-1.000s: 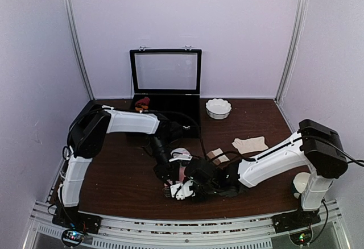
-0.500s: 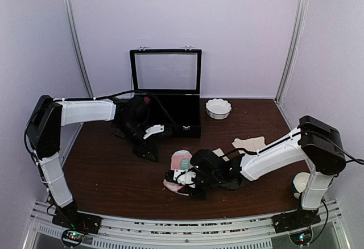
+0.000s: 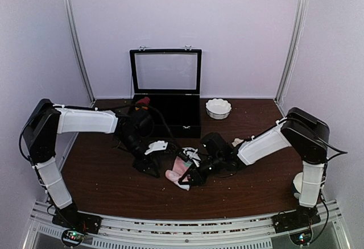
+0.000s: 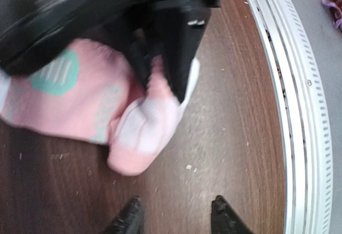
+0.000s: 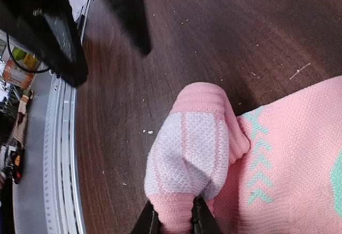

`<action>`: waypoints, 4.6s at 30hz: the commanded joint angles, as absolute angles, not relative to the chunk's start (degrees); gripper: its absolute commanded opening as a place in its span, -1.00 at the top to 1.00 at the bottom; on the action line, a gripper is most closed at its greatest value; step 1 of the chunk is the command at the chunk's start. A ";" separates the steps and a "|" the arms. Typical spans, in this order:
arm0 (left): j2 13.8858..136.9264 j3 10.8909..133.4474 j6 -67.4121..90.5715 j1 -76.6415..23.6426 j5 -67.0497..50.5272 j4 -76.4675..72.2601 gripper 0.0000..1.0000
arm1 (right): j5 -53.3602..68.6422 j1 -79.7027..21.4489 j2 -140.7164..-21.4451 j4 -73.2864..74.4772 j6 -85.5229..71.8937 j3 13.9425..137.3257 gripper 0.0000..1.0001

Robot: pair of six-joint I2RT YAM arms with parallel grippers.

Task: Roll the socks
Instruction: Roll the sock at the center of the board.

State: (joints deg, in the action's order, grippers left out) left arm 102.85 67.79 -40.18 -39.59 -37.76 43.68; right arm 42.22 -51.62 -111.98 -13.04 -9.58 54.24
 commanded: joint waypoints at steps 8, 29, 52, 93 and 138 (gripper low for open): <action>111.18 77.37 -42.88 -48.39 -28.18 40.23 0.25 | 47.85 -47.30 -121.52 -8.83 -26.38 52.95 1.00; 124.73 87.43 -43.58 -49.32 -28.53 53.41 0.92 | 42.33 -47.22 -114.88 -14.33 -21.17 49.52 0.66; 136.16 91.83 -32.99 -46.61 -31.73 60.09 0.87 | 30.40 -52.61 -97.39 -9.15 -17.39 36.67 -0.99; 147.31 105.23 -32.27 -39.38 -41.92 73.66 0.80 | 1.39 -70.85 -91.03 -13.30 28.50 41.75 0.06; 121.55 93.40 -33.82 -35.79 -38.84 62.31 -0.96 | 17.82 -61.43 -112.38 8.82 28.67 58.83 1.00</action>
